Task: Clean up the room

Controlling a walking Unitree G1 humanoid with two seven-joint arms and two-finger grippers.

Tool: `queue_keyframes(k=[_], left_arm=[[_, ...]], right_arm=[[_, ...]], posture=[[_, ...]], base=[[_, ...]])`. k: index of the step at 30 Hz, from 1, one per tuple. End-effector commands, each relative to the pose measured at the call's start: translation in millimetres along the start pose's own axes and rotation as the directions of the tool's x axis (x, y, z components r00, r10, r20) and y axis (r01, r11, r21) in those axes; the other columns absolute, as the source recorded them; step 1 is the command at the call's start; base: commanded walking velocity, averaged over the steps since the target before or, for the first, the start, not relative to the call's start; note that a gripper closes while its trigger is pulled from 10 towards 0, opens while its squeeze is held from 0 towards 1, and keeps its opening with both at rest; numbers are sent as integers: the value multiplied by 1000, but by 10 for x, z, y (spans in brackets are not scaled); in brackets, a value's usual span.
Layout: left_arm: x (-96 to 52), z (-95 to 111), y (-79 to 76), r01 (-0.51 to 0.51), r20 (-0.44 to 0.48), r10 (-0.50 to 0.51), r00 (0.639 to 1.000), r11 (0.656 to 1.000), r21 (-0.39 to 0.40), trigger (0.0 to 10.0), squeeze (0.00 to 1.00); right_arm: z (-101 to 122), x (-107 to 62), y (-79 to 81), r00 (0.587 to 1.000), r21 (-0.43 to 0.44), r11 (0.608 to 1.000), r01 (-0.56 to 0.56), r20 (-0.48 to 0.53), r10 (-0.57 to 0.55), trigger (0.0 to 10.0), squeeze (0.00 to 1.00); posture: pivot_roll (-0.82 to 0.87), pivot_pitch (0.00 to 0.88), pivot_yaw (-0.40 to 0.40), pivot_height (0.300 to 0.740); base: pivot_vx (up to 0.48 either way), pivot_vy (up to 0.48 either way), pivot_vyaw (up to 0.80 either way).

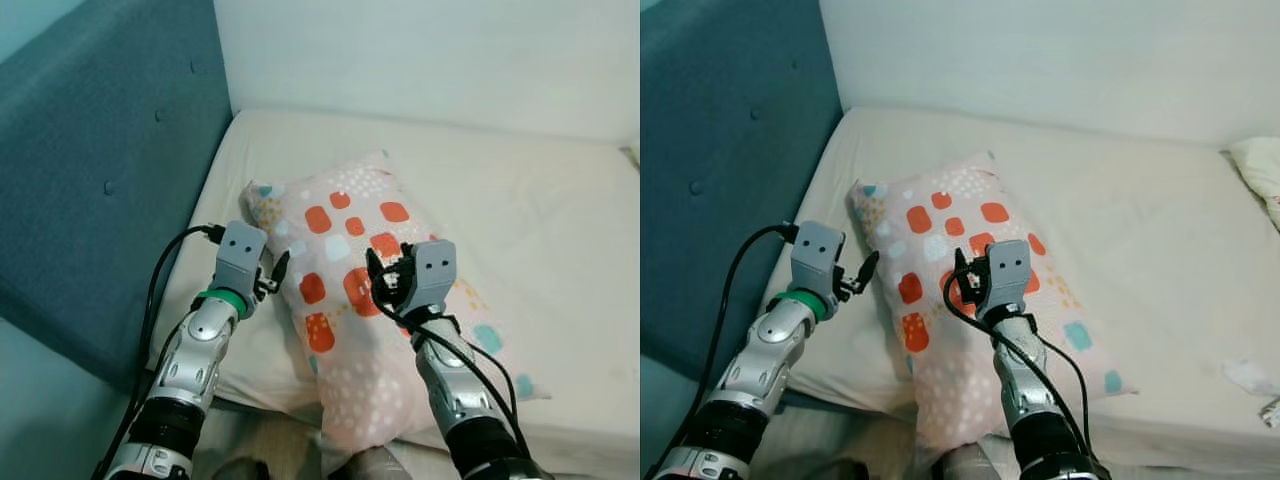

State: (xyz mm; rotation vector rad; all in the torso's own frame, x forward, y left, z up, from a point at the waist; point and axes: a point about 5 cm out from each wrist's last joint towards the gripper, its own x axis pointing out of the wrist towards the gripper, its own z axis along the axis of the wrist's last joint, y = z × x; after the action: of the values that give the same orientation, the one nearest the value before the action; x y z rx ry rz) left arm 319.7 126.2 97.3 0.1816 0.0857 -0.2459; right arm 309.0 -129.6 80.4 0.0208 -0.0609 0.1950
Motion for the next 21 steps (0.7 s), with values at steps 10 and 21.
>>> queue_keyframes(k=[10, 21], left_arm=[[53, -43, -126, 43, -85, -52, 995, 994, -97, 10000, 0], [55, -26, -373, 251, -157, -324, 933, 899, -359, 10000, 0]], right_arm=[[-70, -43, -128, 996, -61, 996, 72, -45, -74, 10000, 0], [245, -113, -589, 955, -485, 822, 298, 142, -262, 10000, 0]], posture=[[-13, 9, 50, 620], [-28, 27, 62, 620]], base=[[0, 0, 0], [0, 0, 0]])
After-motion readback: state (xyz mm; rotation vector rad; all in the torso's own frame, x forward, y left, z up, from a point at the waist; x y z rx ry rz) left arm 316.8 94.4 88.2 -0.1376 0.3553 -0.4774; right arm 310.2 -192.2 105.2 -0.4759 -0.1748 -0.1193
